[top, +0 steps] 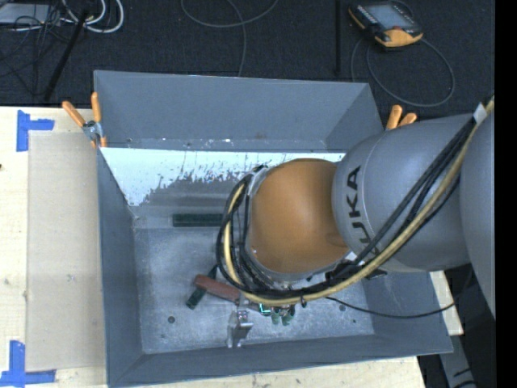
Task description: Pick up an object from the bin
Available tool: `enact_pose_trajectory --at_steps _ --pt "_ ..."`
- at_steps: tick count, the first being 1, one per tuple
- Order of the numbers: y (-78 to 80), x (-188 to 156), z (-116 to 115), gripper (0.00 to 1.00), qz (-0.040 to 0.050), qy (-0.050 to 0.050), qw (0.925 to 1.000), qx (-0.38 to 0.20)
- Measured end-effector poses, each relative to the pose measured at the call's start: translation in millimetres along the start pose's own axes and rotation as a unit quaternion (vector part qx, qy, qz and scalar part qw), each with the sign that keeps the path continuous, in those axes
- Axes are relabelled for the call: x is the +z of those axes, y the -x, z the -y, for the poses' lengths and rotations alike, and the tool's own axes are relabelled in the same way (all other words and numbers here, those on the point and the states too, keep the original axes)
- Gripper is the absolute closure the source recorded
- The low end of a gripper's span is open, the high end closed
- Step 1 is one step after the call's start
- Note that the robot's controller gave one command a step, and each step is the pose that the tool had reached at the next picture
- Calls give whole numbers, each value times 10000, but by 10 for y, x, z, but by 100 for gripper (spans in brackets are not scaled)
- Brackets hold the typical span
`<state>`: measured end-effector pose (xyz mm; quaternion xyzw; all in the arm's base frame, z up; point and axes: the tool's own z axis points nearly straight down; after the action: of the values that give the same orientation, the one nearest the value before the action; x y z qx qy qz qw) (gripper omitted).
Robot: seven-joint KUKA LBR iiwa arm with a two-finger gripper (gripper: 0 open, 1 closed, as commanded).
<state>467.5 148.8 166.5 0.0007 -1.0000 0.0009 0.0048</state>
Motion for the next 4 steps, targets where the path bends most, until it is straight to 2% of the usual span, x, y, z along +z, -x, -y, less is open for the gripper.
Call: enact_pose_trajectory --at_steps 1,2,3,4 --pt "21 -33 8 0 35 8 10000 19" --pt "754 649 165 0 84 15 9992 -401" --pt "1091 920 -10 0 56 -12 9967 -815" --pt "1121 925 48 0 87 3 9893 -1456"
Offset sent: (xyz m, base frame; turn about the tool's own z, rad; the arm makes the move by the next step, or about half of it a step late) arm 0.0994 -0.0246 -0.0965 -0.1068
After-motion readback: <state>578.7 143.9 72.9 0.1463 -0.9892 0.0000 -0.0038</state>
